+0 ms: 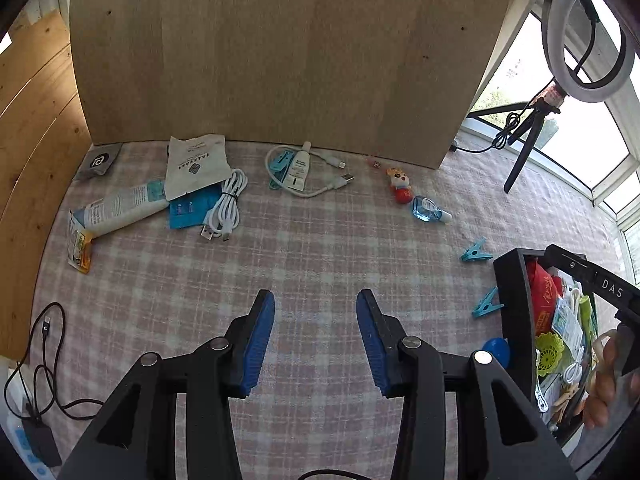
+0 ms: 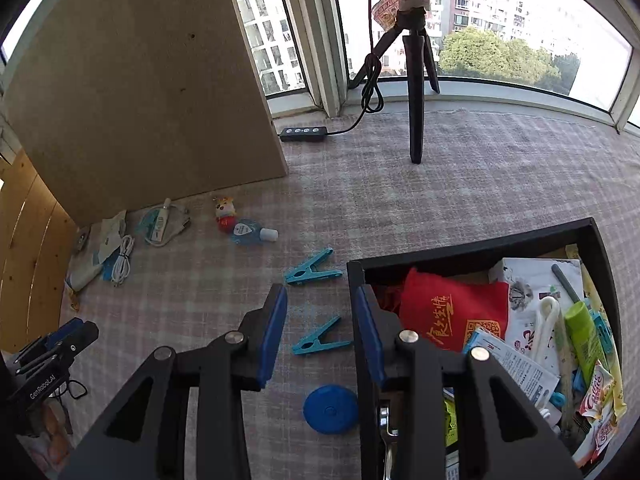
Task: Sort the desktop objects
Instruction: 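Grasp the white USB cable with the left tool while the right tool grasps the blue spray bottle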
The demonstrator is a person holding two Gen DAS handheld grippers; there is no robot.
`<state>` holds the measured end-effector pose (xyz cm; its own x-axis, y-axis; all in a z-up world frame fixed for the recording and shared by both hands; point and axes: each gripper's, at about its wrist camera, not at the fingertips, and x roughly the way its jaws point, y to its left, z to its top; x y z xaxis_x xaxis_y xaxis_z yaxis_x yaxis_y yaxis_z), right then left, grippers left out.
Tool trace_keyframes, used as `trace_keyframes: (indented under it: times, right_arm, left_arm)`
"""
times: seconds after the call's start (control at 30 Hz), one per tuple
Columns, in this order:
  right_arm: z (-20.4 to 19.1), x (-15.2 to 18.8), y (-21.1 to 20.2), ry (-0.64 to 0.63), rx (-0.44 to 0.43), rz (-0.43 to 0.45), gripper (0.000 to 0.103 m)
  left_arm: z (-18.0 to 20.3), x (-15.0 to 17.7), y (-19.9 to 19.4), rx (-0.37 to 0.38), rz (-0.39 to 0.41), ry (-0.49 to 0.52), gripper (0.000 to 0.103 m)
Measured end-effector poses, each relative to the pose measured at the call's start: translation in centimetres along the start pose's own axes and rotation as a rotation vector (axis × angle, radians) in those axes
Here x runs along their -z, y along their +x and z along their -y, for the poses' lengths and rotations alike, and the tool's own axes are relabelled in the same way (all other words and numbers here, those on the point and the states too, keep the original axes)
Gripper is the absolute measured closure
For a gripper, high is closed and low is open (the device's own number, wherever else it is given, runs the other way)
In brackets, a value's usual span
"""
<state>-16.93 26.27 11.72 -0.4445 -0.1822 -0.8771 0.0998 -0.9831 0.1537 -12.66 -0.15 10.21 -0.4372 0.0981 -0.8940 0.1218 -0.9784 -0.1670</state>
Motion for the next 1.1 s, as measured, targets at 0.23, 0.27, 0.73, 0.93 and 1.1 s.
trace_keyframes:
  times: [0.23, 0.27, 0.73, 0.93, 1.1]
  right_arm:
    - [-2.2, -2.3, 4.2, -0.082, -0.014, -0.071, 0.068]
    - [-2.5, -2.6, 4.8, -0.095, -0.016, -0.080, 0.068]
    - [-5.2, -5.7, 11.9, -0.246, -0.028, -0.155, 0.068]
    - [-6.2, -6.5, 13.2, -0.301, -0.042, -0.166, 0.067]
    - [-6.6, -7.5, 14.6, -0.318, -0.064, -0.191, 0.067]
  left_arm:
    - [-3.5, -3.5, 2.3, 0.033, -0.044, -0.090, 0.063]
    - [-4.2, -4.0, 2.5, 0.038, -0.051, -0.106, 0.063]
    - [-8.7, -6.9, 8.5, -0.026, -0.133, -0.203, 0.064]
    - [-6.5, -8.1, 9.7, -0.093, -0.111, -0.082, 0.064]
    - [-5.8, -8.5, 11.3, -0.125, -0.131, -0.043, 0.064]
